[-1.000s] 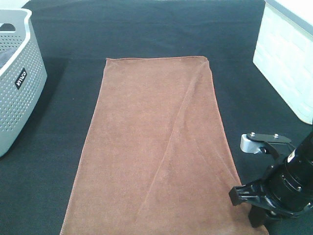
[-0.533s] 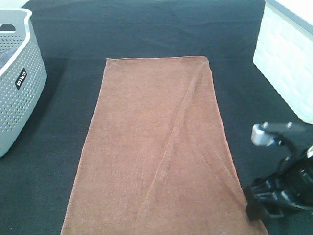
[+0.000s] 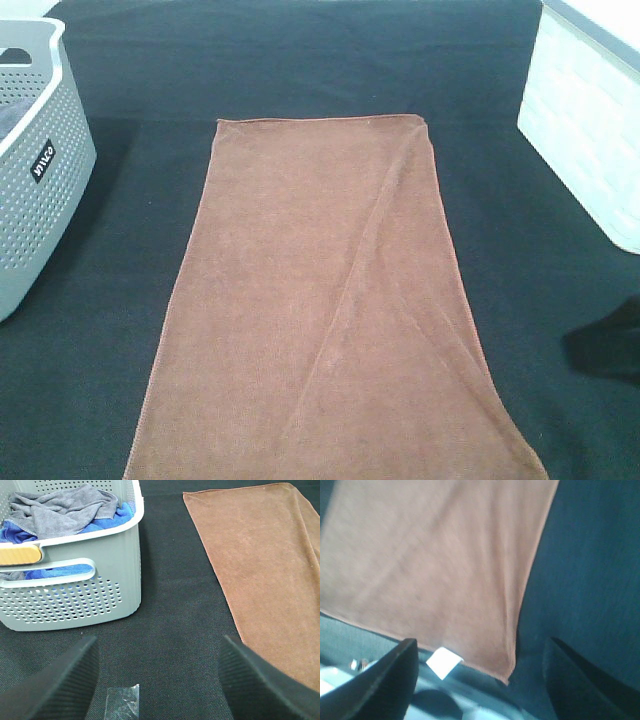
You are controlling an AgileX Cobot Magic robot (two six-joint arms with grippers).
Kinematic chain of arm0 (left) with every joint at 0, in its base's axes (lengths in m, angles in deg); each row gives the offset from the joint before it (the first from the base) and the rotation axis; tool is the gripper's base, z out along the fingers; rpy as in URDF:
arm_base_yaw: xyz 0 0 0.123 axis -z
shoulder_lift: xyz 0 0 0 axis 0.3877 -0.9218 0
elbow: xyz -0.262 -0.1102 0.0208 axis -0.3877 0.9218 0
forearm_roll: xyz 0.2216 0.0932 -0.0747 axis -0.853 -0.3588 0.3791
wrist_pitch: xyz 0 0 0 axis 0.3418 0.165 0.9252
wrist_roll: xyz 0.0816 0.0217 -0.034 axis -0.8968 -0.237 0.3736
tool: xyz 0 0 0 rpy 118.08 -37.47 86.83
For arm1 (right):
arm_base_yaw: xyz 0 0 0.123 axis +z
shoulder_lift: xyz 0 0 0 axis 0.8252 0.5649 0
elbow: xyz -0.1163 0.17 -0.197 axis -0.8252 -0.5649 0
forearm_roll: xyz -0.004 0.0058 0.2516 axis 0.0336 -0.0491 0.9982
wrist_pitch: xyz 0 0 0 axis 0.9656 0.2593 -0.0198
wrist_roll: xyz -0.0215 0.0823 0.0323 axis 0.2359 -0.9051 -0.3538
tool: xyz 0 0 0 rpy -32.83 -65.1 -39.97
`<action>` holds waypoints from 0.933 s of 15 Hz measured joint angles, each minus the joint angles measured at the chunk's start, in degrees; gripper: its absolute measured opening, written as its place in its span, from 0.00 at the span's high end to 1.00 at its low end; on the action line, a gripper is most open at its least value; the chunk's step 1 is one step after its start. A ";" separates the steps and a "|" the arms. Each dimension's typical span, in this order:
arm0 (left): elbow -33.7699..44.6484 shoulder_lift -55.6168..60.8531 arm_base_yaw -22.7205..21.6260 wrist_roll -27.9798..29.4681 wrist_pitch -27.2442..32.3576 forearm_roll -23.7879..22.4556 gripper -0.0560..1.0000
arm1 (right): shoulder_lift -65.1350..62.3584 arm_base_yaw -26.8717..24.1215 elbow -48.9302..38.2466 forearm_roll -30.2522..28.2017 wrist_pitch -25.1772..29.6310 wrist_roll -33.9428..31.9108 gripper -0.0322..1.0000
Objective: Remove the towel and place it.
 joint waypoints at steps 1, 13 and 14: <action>0.00 0.00 0.00 0.06 0.00 0.00 0.33 | -4.18 0.00 1.03 -0.63 1.83 -0.06 0.31; 0.00 0.00 0.00 -0.06 0.00 0.40 0.33 | -37.64 0.00 0.34 -9.45 16.44 -0.11 0.31; 0.00 0.00 0.00 -0.06 0.00 0.40 0.33 | -39.53 0.00 0.34 -9.51 16.39 -0.11 0.31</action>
